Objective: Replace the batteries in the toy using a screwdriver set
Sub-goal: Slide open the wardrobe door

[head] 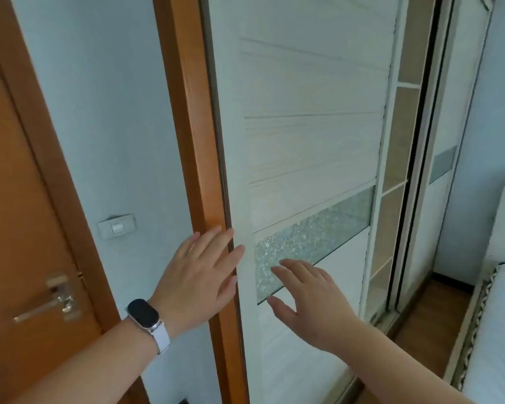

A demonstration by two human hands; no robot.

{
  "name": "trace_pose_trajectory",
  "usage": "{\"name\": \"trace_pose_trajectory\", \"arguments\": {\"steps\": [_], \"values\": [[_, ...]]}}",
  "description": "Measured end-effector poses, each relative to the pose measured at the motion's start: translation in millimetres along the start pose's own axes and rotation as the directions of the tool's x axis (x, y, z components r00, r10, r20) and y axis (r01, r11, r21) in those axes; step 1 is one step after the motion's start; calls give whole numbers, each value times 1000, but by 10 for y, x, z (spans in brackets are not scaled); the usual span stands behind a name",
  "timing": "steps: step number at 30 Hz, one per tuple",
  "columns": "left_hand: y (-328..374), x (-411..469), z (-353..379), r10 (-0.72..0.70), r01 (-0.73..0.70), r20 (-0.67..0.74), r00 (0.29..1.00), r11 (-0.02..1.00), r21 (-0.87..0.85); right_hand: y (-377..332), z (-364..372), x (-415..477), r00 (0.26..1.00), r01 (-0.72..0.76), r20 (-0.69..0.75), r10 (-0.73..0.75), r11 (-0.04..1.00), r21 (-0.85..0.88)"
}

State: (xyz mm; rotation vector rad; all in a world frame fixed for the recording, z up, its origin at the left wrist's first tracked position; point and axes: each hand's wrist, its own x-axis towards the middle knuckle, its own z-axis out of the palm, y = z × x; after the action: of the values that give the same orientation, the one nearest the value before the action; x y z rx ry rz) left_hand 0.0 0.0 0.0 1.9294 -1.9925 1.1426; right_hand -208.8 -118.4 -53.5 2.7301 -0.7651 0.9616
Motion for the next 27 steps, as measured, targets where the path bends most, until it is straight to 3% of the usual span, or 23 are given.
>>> {"name": "trace_pose_trajectory", "arguments": {"steps": [6,13,27], "values": [[-363,522,-42,40,-25,-136,990,993,114,197,33,542,997,51,-67,-46,996,79],[-714,749,40,174,-106,-286,942,966,238,174,188,1051,965,100,-257,-48,976,195],[-1075,915,422,375,-292,-496,783,926,238,30,862,1572,779,259,-621,-83,945,199]]}}
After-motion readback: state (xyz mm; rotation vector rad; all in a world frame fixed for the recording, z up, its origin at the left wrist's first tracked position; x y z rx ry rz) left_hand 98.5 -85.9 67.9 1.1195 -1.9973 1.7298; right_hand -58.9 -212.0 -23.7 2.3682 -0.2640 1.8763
